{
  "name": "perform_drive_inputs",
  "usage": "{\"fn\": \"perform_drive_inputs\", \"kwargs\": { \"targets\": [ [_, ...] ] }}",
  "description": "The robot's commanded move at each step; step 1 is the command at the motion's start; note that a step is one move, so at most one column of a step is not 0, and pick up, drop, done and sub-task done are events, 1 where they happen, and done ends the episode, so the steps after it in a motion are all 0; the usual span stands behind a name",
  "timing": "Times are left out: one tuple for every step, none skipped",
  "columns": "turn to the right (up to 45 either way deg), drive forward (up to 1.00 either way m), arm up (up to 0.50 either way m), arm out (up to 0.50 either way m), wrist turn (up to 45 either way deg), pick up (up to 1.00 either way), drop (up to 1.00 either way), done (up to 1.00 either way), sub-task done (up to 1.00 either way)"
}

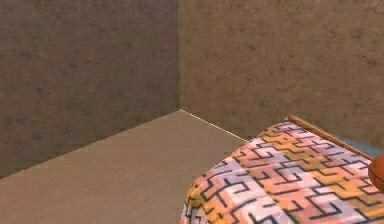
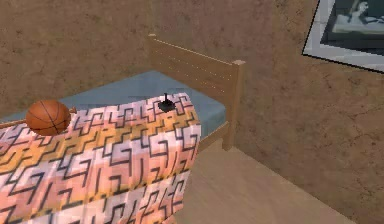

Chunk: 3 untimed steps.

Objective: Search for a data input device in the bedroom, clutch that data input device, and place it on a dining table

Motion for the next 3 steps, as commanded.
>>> {"fn": "perform_drive_inputs", "kwargs": {
  "targets": [
    [-6.0, 0.0, 0.0, 0.0, 0.0, 0.0, 0.0, 0.0, 0.0],
    [45.0, 0.0, 0.0, 0.0, 0.0, 0.0, 0.0, 0.0, 0.0],
    [45.0, 0.0, 0.0, 0.0, 0.0, 0.0, 0.0, 0.0, 0.0]
  ]
}}
